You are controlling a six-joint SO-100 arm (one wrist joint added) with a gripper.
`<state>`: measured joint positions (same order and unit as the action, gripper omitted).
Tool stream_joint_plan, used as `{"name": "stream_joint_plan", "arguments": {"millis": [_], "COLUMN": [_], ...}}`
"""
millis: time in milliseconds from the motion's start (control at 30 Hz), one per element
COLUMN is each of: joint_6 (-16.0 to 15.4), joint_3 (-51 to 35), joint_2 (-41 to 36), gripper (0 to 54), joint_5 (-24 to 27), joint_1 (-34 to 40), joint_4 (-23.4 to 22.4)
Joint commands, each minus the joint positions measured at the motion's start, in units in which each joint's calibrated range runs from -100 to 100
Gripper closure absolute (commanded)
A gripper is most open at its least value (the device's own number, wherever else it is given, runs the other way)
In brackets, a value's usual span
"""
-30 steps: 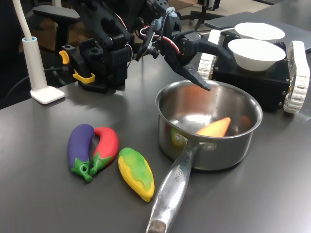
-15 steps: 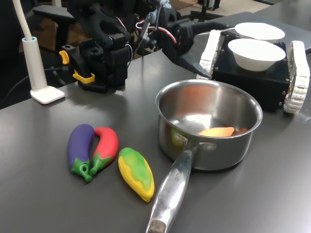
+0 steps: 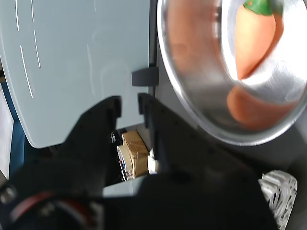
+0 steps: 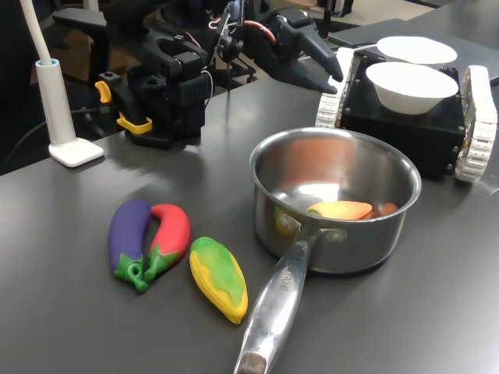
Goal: Pick up the carrot and place them in the pan
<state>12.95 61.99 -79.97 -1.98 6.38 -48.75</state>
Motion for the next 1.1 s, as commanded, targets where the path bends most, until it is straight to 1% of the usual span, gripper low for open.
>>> {"name": "stream_joint_plan", "arguments": {"millis": [0, 67, 167, 367, 500, 567, 767, 1067], "joint_6": [-2.7, -3.12, -4.63, -4.63, -4.71, -4.71, -4.71, -4.71], "joint_3": [-8.24, -9.06, -10.88, -12.06, -13.88, -14.06, -13.97, -10.88], "joint_2": [-3.25, -5.02, -6.54, -10.0, -12.1, -13.54, -14.72, -15.39], "gripper": [53.4, 53.5, 53.5, 53.5, 53.5, 53.5, 53.5, 53.5], "joint_5": [0.88, 1.51, 1.95, 1.51, 0.68, 0.68, 0.39, 0.0], "joint_1": [-0.65, 0.61, 1.53, 2.68, 1.65, 0.61, -1.45, -3.28], "joint_4": [-4.26, -6.82, -11.08, -18.25, -24.13, -26.26, -30.78, -36.67]}}
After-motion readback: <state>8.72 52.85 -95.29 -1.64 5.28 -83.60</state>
